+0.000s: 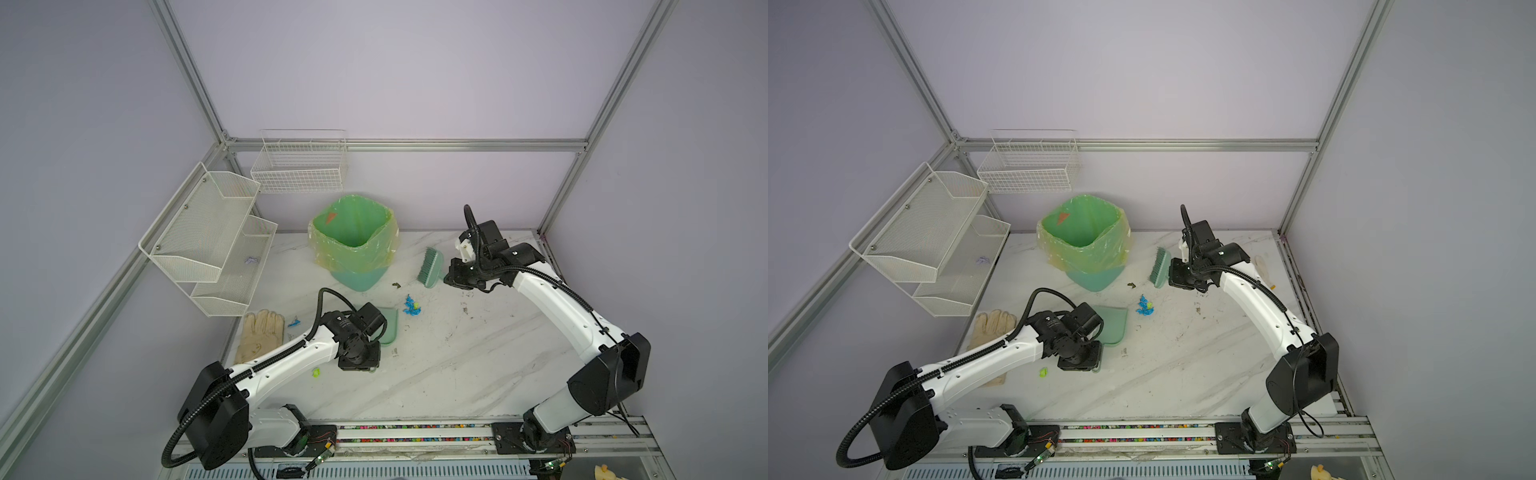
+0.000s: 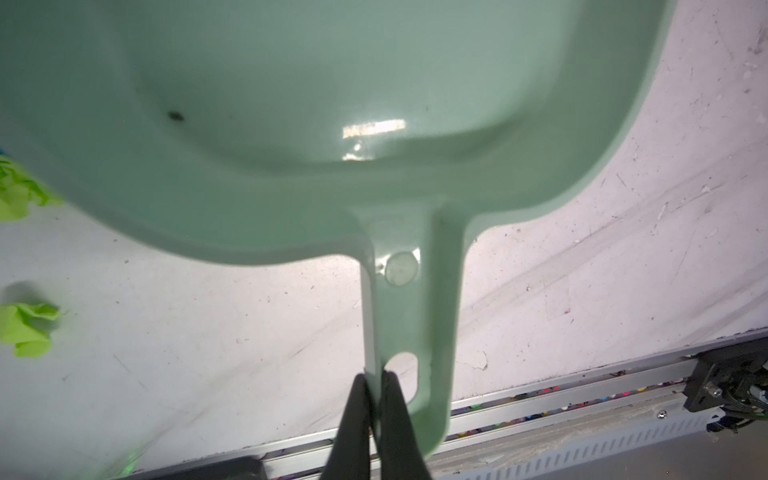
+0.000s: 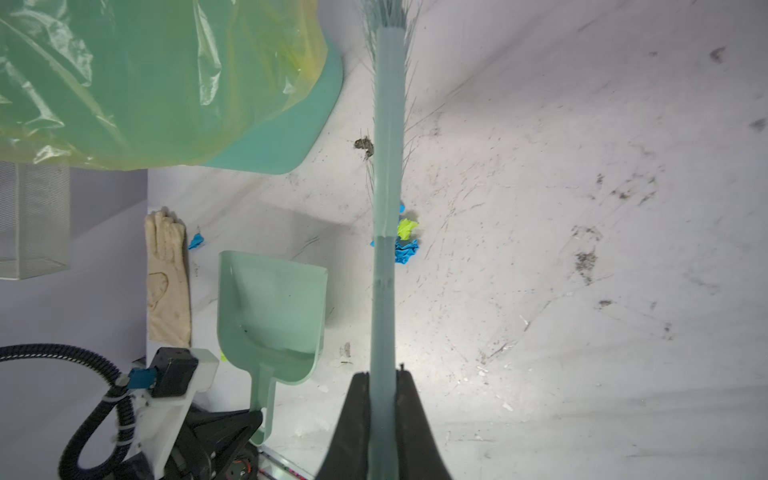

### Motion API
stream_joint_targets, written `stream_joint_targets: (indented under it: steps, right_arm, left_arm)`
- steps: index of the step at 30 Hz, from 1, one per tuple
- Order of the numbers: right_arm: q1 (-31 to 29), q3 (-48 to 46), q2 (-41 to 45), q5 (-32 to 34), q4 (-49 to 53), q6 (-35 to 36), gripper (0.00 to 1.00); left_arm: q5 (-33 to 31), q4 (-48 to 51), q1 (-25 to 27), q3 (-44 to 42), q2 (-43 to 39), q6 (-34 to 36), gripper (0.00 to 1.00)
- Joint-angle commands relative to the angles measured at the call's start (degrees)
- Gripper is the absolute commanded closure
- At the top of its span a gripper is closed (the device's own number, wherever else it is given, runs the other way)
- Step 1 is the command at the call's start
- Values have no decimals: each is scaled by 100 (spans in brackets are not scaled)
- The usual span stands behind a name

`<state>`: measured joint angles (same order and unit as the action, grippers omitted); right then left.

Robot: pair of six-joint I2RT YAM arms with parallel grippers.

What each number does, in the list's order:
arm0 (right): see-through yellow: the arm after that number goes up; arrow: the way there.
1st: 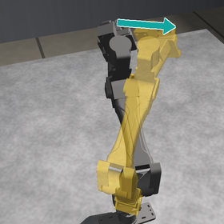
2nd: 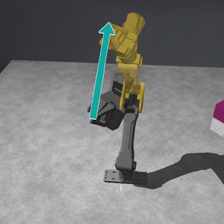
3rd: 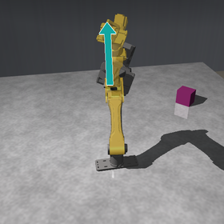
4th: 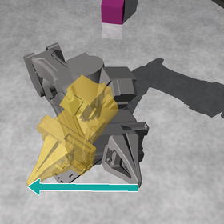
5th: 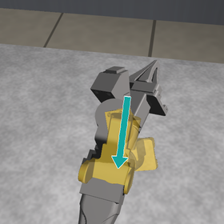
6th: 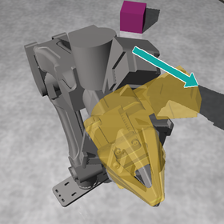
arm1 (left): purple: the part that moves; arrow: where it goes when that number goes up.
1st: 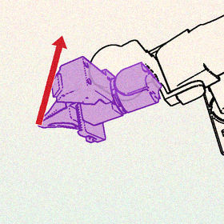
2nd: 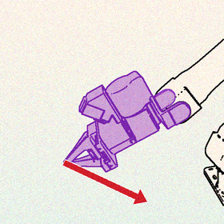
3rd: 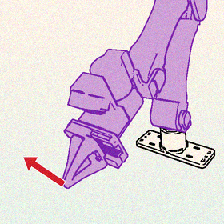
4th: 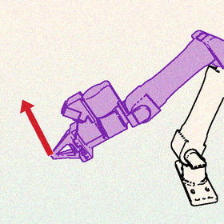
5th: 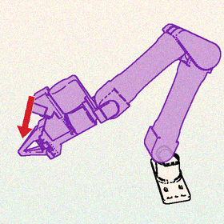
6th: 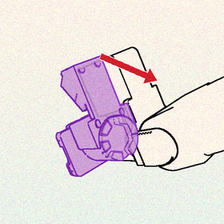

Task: Sweep away the paper scraps from the table

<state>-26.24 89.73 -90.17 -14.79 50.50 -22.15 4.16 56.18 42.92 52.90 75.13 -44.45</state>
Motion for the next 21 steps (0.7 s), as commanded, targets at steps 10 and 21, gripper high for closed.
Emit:
stream_joint_targets:
  steps: [10,21]
  right_arm:
    - [14,503,-159,1960,550,1084,100]
    - [-72,733,-683,2067,863,1800,100]
  left_arm:
    - [159,-248,216,535,149,-43,100]
    - [335,-265,349,687,405,68,100]
